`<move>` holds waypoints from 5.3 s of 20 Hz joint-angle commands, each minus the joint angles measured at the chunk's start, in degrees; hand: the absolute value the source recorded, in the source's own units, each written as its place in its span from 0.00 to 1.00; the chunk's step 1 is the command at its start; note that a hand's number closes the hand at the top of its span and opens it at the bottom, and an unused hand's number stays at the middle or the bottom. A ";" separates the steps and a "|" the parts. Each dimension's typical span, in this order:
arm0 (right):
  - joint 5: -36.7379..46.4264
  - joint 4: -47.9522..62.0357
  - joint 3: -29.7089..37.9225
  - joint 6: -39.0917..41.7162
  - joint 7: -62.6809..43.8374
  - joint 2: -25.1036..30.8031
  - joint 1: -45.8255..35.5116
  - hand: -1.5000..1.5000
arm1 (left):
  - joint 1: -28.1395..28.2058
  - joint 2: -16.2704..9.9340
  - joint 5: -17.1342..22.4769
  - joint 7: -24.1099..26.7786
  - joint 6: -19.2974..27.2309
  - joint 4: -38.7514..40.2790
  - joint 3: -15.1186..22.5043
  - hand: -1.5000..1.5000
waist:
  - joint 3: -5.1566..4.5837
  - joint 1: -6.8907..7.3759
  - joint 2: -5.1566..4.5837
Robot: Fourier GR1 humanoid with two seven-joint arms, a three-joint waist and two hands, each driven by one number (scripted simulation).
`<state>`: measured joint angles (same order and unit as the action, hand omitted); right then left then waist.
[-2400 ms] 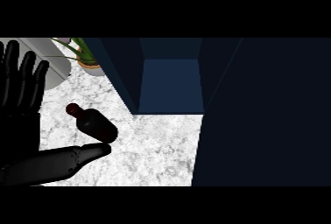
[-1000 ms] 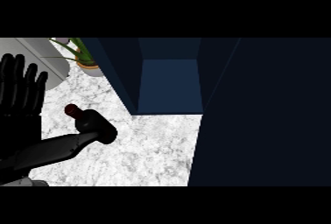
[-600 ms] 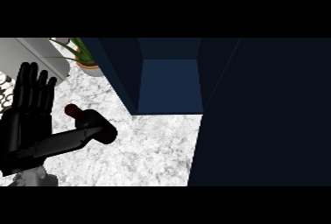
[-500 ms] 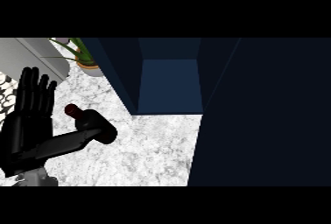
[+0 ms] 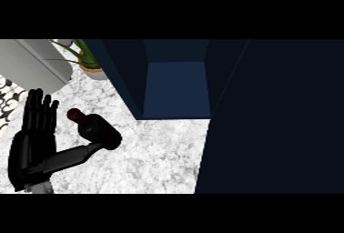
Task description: Pick up the wine, place it into the cabinet and close the cabinet
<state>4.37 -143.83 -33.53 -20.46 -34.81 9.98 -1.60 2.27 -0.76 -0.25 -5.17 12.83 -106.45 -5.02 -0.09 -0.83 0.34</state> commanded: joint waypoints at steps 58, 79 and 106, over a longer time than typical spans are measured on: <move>5.67 -10.78 -2.67 -8.68 -4.03 12.10 -1.89 0.00 | -15.60 -1.26 10.79 46.05 -13.12 63.23 -10.46 1.00 | 0.05 -0.02 -0.17; 7.48 -11.57 -6.54 -12.61 -0.11 14.66 1.18 0.00 | -1.97 -1.93 6.52 45.68 -31.98 47.83 4.58 1.00 | 0.06 0.22 0.29; -1.13 -14.10 -0.64 -10.78 6.04 20.44 8.56 0.00 | -9.44 0.76 7.63 22.54 -0.84 22.95 22.10 1.00 | 0.06 -0.36 -0.14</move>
<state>4.12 -144.06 -35.87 -31.63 -22.34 28.00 3.85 -2.77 -0.03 8.28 19.84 7.17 -83.95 16.96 -0.02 -1.02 0.24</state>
